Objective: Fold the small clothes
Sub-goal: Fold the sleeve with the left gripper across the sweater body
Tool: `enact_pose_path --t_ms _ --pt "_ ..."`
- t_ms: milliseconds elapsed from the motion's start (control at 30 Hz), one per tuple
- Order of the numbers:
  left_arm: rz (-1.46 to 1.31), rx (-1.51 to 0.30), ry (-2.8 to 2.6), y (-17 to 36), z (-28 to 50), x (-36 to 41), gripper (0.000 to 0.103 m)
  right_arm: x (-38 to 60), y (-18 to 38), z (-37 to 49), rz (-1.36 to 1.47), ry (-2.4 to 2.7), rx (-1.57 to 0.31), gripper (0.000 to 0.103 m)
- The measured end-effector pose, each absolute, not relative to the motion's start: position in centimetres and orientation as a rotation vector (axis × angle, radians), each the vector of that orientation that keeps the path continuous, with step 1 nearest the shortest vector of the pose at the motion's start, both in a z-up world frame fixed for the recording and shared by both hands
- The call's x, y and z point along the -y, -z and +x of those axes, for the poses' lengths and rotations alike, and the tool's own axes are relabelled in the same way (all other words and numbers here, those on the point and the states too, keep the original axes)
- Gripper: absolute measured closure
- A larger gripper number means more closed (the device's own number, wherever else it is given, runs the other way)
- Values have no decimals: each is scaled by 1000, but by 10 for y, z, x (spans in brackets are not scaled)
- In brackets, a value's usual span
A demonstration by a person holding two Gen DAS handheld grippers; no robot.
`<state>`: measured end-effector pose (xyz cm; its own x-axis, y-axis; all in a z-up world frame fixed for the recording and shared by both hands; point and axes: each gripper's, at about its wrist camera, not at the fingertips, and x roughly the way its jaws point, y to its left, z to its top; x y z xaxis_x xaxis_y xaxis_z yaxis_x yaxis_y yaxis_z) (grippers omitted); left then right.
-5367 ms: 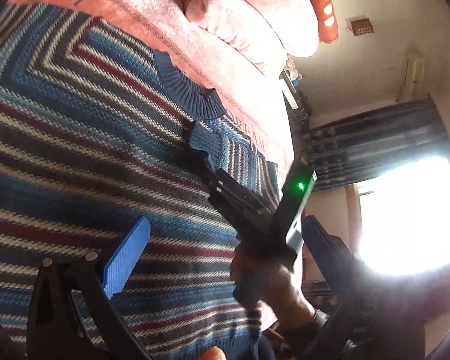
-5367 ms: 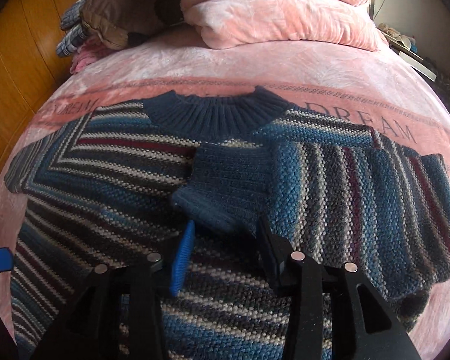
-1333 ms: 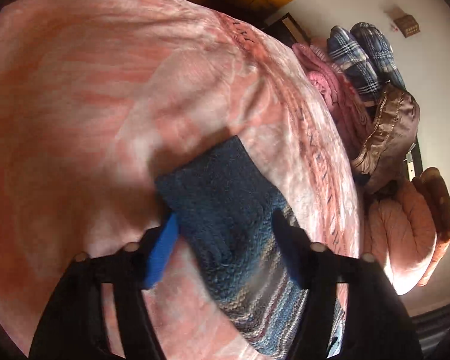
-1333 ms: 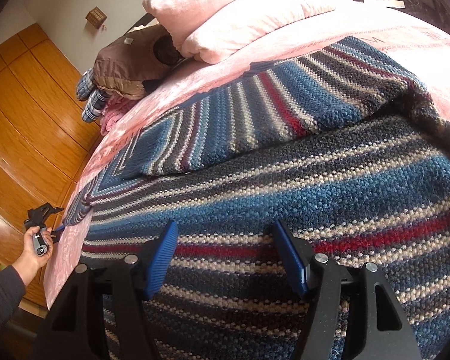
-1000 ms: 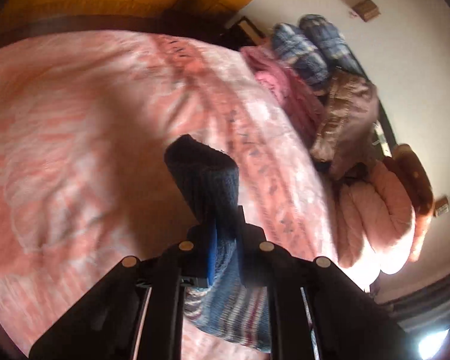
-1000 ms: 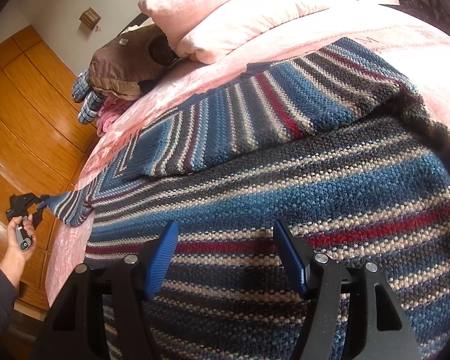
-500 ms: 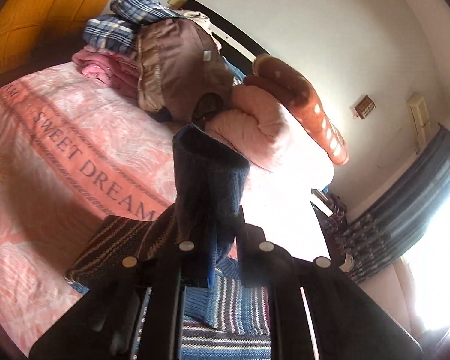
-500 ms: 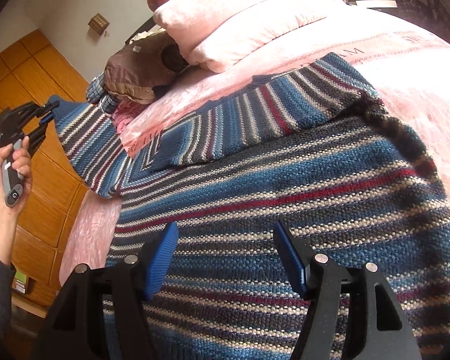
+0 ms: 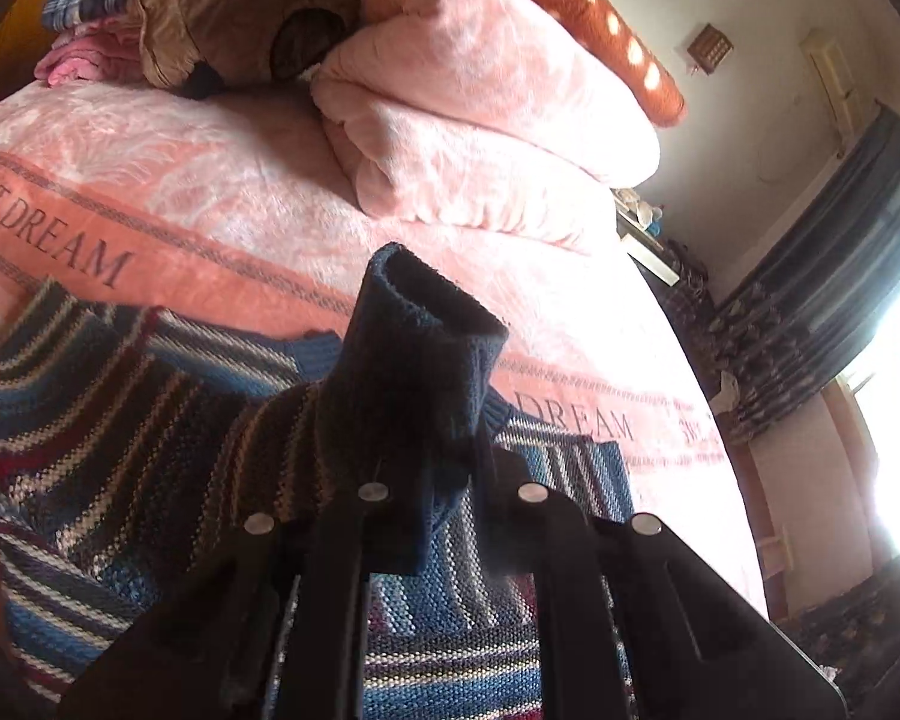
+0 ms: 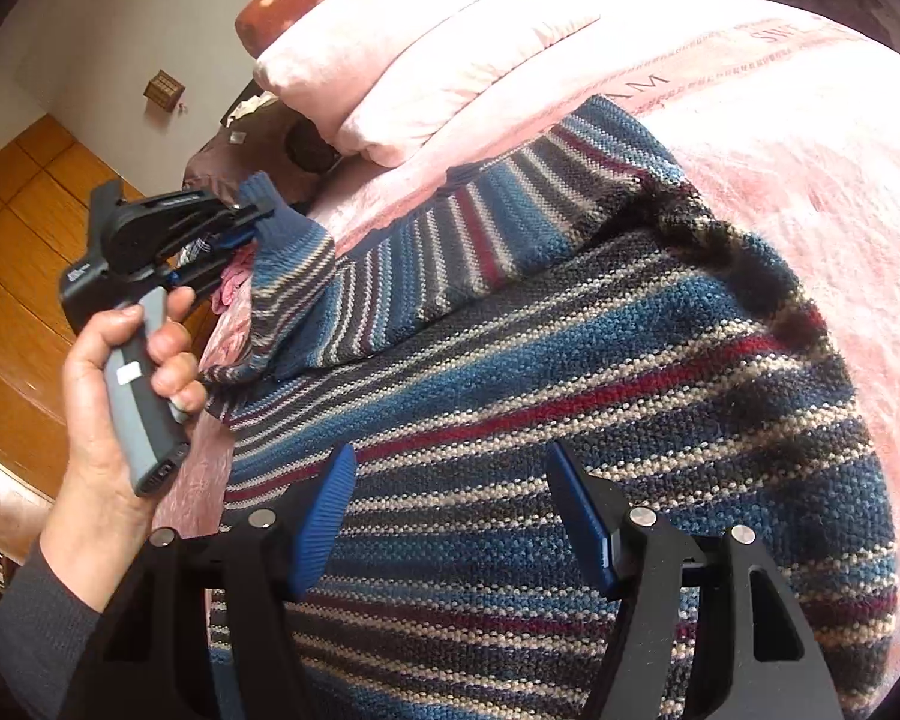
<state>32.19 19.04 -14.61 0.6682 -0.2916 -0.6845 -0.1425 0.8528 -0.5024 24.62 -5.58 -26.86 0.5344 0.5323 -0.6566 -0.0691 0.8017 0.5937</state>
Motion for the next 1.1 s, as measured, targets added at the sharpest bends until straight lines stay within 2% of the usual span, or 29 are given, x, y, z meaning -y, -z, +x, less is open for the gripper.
enact_pose_path --t_ms 133,200,267,333,367,467,533,633,767,933,1033,1100 --pt "-518 -917 109 182 330 -160 94 62 270 249 561 -367 -947 36" --pt "-477 -958 135 197 334 -145 90 63 270 250 565 -357 -944 36" --pt "-456 -1013 173 212 335 -136 71 66 267 253 575 -345 -942 34" --pt "-438 -1042 210 219 329 -133 63 70 260 260 601 -350 -931 32" --pt "-437 -1041 218 218 322 -136 53 73 256 267 626 -361 -924 31" --pt "-501 -1025 244 207 289 -161 31 80 251 306 740 -421 -949 31" --pt "-551 -1025 257 200 258 -181 26 77 257 346 811 -480 -1008 31" --pt "-595 -1027 270 199 205 -205 16 60 289 411 971 -563 -1172 42" --pt "-689 -989 257 215 149 -237 13 36 325 461 963 -523 -1332 44" --pt "-795 -954 280 228 145 -262 13 12 329 479 891 -522 -1351 50" --pt "-867 -972 290 242 143 -273 13 -2 325 490 847 -512 -1364 62" --pt "-893 -979 290 245 138 -277 13 -12 315 497 774 -496 -1359 82"
